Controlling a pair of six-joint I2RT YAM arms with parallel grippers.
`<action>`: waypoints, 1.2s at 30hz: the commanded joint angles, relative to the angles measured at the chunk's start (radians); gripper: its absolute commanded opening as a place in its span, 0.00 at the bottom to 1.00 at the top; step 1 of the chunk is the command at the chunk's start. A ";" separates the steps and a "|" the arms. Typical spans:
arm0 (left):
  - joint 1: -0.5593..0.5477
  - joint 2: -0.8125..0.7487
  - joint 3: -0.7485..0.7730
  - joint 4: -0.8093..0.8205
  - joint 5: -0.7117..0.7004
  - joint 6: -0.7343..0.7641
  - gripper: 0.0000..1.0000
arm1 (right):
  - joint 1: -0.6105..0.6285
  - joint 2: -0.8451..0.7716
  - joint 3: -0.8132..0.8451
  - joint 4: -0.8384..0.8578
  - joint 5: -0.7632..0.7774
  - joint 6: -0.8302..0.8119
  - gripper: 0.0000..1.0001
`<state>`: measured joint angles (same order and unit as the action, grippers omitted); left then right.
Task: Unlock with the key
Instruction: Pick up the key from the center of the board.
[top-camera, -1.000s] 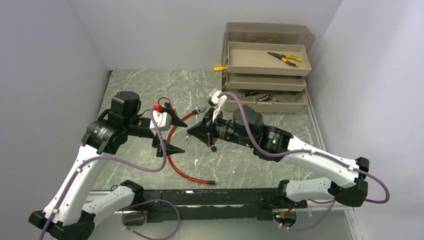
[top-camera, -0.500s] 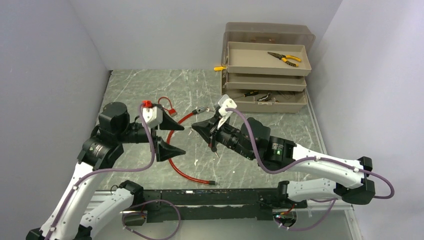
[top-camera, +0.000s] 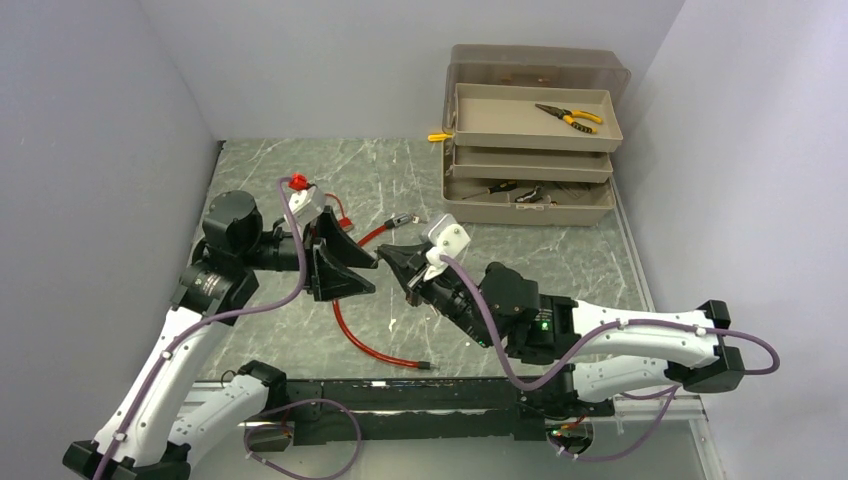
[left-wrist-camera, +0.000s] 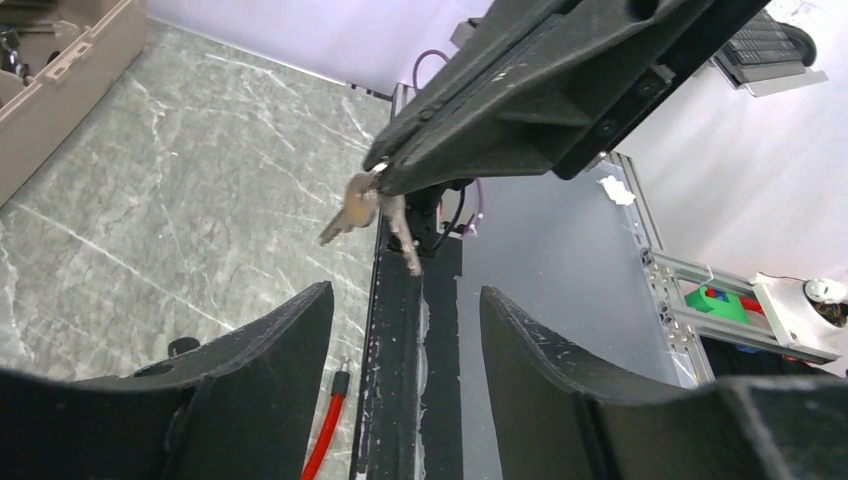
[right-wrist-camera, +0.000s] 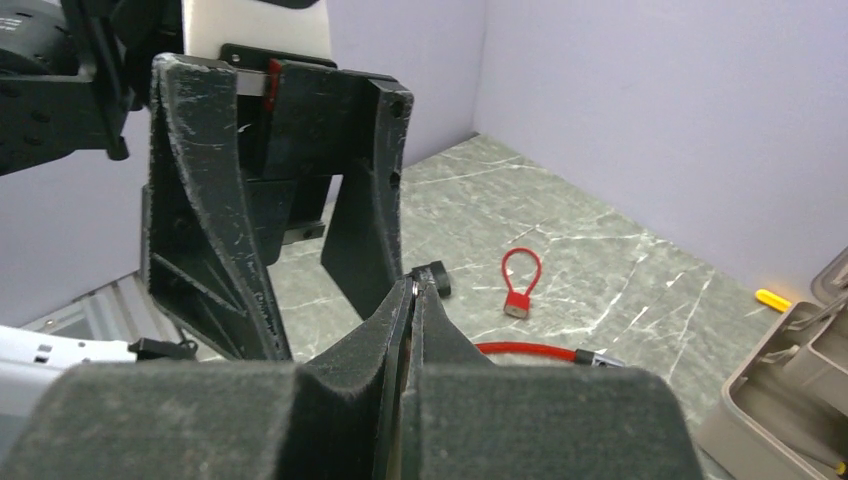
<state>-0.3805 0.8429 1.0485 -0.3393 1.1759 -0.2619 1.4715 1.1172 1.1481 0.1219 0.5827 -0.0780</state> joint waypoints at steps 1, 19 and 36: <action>0.002 -0.022 -0.010 0.061 0.071 -0.046 0.60 | 0.020 0.027 0.002 0.097 0.074 -0.079 0.00; 0.014 0.006 0.036 0.019 -0.039 0.008 0.04 | 0.047 0.056 0.014 0.092 0.071 -0.059 0.00; -0.114 0.295 0.373 -0.878 -0.544 0.964 0.00 | -0.017 -0.212 -0.146 -0.106 0.112 0.261 0.52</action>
<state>-0.4316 1.0889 1.3762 -0.9295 0.8627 0.3542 1.4990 1.0523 1.0428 0.0574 0.6655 0.0635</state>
